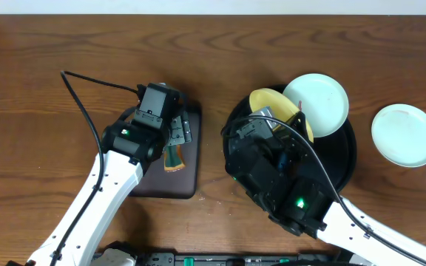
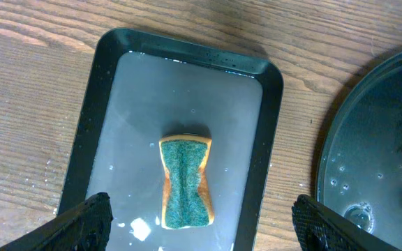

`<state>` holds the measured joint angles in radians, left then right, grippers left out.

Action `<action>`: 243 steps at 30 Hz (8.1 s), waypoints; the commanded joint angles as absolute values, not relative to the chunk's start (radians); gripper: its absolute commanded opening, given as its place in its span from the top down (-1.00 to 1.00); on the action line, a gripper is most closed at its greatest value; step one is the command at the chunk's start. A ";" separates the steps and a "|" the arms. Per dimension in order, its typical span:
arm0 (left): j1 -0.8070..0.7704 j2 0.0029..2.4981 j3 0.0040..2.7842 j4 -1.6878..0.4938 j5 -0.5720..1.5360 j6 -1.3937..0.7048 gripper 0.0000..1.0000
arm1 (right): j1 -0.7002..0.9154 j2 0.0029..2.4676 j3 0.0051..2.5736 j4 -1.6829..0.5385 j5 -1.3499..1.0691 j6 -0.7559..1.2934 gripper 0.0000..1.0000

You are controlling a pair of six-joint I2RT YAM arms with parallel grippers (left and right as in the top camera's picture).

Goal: Clean dirty plates on tray and stack at the side
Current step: 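Lift and tilt the yellow plate with the right gripper toward the right, then carry the yellow plate right and stack it on the blue plate, then move the right gripper back and grip the remaining blue plate rim, then grasp the sponge with the left gripper and lift it, then scrub the blue plate with the sponge held in the left gripper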

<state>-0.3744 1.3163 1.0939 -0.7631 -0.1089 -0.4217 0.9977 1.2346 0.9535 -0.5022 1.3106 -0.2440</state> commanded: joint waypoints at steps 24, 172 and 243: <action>-0.369 1.315 1.112 -0.769 -0.120 -0.423 -0.67 | 0.994 1.221 0.968 -0.471 1.209 -0.204 0.98; -0.369 1.726 0.974 -0.562 -0.099 -0.498 -0.12 | 0.027 1.690 0.872 -0.490 -0.200 0.153 0.98; -0.242 1.800 1.067 -0.722 0.169 -0.170 0.85 | 0.027 1.690 0.872 -0.497 -0.200 0.209 0.98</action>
